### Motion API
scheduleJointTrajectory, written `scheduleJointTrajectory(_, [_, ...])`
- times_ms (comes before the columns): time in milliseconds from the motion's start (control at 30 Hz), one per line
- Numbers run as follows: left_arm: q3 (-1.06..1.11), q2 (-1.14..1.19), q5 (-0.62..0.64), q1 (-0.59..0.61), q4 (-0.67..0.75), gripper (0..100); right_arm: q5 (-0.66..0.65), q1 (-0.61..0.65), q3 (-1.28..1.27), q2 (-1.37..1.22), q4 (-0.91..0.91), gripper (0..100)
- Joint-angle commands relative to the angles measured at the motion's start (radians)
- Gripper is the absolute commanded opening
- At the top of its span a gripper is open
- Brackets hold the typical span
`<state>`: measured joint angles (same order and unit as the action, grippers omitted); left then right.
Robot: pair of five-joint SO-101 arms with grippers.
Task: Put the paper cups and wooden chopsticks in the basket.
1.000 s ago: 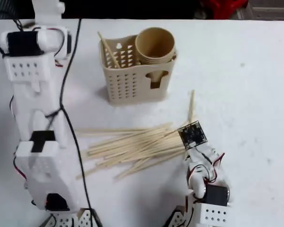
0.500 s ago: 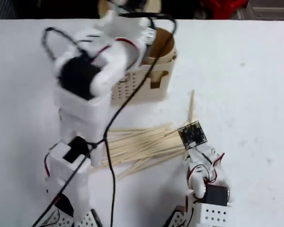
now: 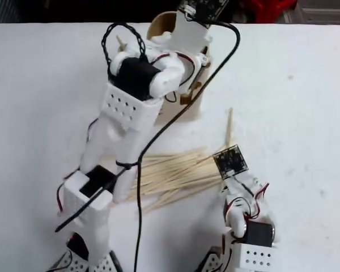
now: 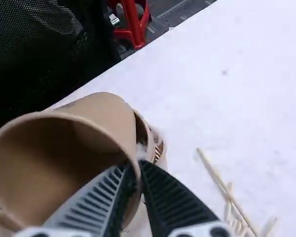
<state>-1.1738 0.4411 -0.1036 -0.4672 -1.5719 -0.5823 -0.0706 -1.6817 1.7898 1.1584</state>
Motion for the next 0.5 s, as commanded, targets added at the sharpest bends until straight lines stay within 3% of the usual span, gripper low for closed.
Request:
scheduleJointTrajectory(0, [-0.009, -0.016, -0.005, -0.005, 0.028, 2, -0.006, 0.008, -0.008, 0.008, 0.004, 1.8])
scheduleJointTrajectory(467, [-0.009, -0.018, -0.005, -0.005, -0.058, 2, -0.006, 0.008, -0.008, 0.008, 0.004, 1.8])
